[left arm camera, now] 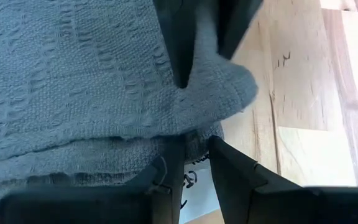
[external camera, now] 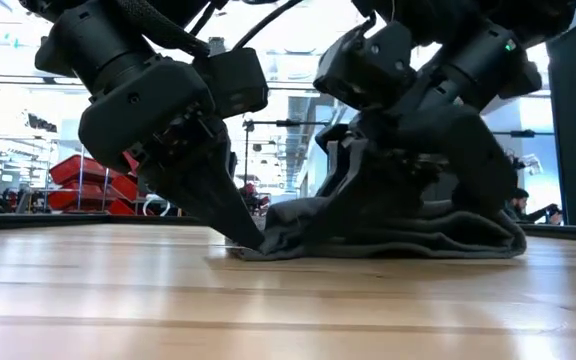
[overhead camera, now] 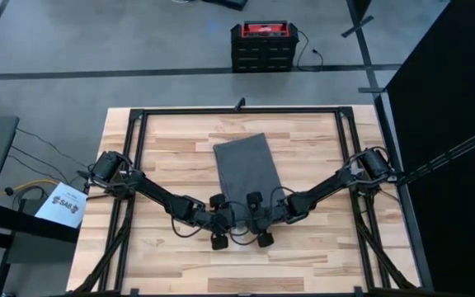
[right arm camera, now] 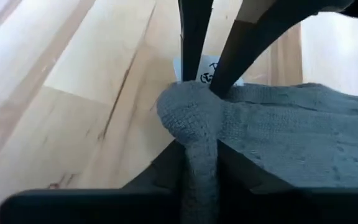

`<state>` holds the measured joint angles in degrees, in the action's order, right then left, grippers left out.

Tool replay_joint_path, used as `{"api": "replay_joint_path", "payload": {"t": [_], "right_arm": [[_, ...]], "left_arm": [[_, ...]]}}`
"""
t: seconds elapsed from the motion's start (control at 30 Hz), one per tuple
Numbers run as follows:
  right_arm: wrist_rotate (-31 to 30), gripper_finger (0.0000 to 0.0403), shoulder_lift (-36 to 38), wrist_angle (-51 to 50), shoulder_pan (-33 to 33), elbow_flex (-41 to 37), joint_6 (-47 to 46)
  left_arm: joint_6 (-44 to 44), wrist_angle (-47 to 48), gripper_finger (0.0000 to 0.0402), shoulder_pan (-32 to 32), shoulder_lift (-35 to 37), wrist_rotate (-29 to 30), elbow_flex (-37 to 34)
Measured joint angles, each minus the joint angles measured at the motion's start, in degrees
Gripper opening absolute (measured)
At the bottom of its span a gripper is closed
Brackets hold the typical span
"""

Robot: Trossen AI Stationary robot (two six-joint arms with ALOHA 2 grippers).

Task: Roll towel
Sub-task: Fold the gray towel

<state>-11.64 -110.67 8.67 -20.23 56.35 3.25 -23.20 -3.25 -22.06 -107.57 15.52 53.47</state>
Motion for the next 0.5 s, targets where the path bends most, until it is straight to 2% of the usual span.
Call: {"api": "replay_joint_path", "payload": {"t": [0.27, 0.5], "right_arm": [[0.4, 0.0148, 0.0, -0.9, -0.4, 1.6, -0.2], [0.6, 0.0155, 0.0, -0.9, -0.4, 2.6, -0.2]], "left_arm": [[-1.0, 0.3, 0.0063, -0.1, 0.0, 0.0, 0.0], [-2.6, 0.7, 0.0063, -0.2, 0.1, -1.9, 0.0]]}}
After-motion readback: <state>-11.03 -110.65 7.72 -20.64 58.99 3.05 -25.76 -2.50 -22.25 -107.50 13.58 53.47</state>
